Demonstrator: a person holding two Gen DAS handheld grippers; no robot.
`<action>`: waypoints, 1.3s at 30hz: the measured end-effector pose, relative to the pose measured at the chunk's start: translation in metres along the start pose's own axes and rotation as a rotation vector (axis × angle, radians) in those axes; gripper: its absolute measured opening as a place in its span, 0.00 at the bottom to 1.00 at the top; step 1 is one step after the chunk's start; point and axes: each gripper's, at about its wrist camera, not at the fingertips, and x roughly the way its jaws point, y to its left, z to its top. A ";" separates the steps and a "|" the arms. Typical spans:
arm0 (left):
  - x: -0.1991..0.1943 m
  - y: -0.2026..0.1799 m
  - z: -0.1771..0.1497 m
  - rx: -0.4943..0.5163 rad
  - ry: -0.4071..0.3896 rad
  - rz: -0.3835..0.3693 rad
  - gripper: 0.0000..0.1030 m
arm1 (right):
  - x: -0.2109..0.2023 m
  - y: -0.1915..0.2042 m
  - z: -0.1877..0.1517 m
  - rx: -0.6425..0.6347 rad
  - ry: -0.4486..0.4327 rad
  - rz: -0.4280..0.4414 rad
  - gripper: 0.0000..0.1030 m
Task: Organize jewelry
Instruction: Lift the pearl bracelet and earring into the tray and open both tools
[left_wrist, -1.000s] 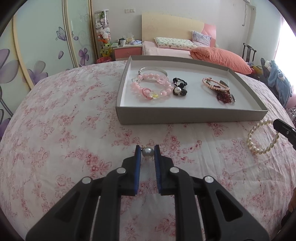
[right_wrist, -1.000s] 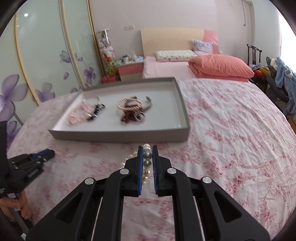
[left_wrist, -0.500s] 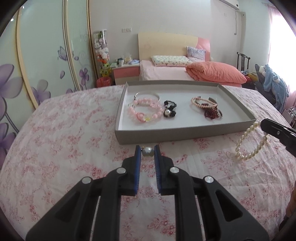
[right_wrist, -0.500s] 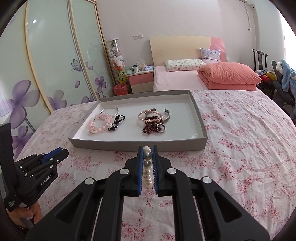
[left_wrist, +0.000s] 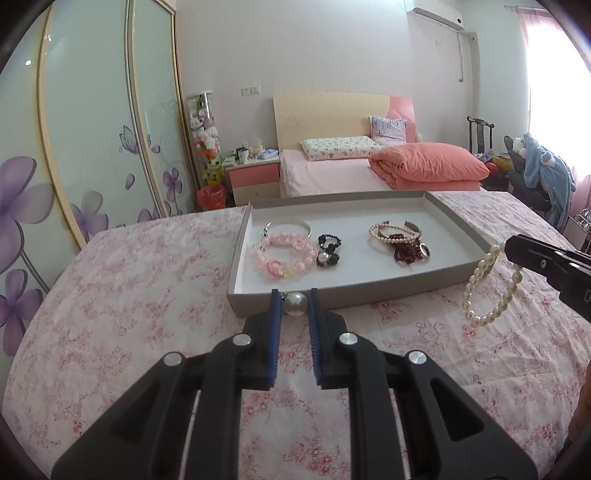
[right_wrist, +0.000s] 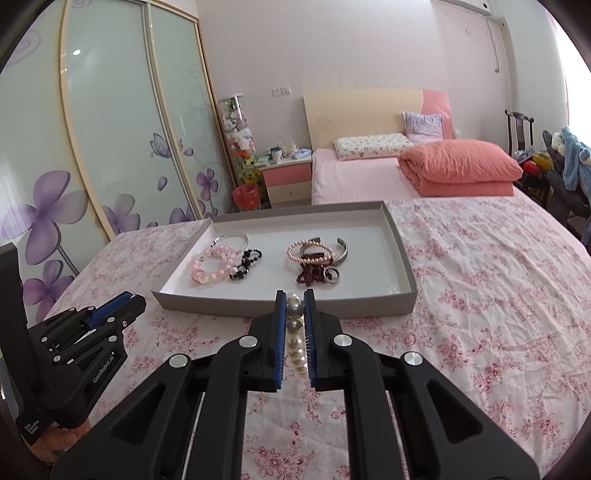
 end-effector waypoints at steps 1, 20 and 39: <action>-0.001 -0.001 0.000 0.001 -0.004 0.000 0.15 | -0.002 0.002 0.001 -0.006 -0.011 -0.001 0.10; -0.010 -0.007 0.010 -0.012 -0.048 -0.002 0.15 | -0.018 0.009 0.015 -0.032 -0.103 0.021 0.10; 0.077 -0.009 0.065 -0.016 -0.015 -0.022 0.15 | 0.066 -0.009 0.072 0.039 -0.084 0.016 0.10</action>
